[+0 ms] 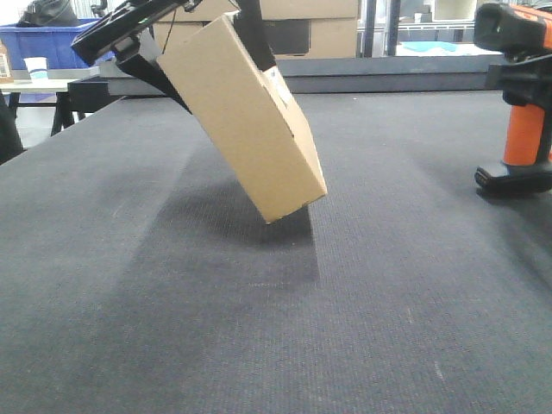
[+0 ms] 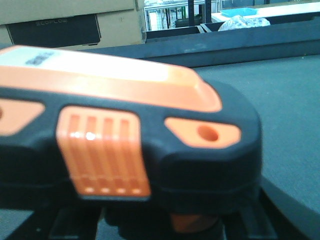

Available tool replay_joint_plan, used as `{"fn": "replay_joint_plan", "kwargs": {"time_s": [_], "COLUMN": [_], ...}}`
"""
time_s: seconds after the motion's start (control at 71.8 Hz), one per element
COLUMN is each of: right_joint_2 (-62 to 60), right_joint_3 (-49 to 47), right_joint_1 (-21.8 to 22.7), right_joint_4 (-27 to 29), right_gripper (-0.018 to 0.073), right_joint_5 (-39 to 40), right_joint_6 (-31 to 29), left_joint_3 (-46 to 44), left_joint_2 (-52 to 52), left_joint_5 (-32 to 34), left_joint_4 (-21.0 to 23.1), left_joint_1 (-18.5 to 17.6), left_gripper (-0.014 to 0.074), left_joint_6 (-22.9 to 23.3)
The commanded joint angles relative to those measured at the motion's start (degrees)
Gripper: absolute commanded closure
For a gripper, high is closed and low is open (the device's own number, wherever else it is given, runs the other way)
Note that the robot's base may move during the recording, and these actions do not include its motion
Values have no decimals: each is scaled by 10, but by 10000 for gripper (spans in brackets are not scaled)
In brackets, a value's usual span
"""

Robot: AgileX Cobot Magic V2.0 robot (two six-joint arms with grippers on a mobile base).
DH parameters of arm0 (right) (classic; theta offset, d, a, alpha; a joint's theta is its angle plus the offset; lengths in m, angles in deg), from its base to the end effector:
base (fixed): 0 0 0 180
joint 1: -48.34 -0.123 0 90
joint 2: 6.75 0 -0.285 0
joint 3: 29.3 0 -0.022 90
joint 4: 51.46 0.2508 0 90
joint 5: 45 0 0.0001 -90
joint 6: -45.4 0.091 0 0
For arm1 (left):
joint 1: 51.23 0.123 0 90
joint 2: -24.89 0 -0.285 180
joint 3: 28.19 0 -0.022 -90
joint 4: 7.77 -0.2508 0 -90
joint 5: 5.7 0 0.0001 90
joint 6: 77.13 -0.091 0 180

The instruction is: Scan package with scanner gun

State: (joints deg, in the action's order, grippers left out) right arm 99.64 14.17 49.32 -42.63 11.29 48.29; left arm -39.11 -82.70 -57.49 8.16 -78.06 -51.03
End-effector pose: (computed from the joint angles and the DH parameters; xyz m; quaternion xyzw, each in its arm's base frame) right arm 0.3152 -0.0170 0.1844 0.0995 0.7237 -0.0060 0.6829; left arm 0.3352 -0.1916 0.3125 -0.0468 0.9534 -0.2346 0.1839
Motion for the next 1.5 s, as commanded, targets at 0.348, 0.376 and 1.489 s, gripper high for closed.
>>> {"fn": "replay_joint_plan", "kwargs": {"time_s": [0.348, 0.376, 1.489], "right_joint_2": [-4, -4, -18], "right_joint_3": [-8, -8, 78], "right_joint_1": [-1, -1, -1], "right_joint_4": [2, 2, -11], "right_gripper": [721, 721, 19], "right_joint_5": [25, 25, 82], "right_joint_6": [2, 2, 2], "left_joint_3": [-1, -1, -1], "left_joint_2": [9, 9, 9], "left_joint_5": [6, 6, 5], "left_joint_4": [9, 9, 9], "left_joint_1": [-2, -2, -2], "left_gripper": [708, 708, 708], "left_joint_6": [-4, -4, -4]}}
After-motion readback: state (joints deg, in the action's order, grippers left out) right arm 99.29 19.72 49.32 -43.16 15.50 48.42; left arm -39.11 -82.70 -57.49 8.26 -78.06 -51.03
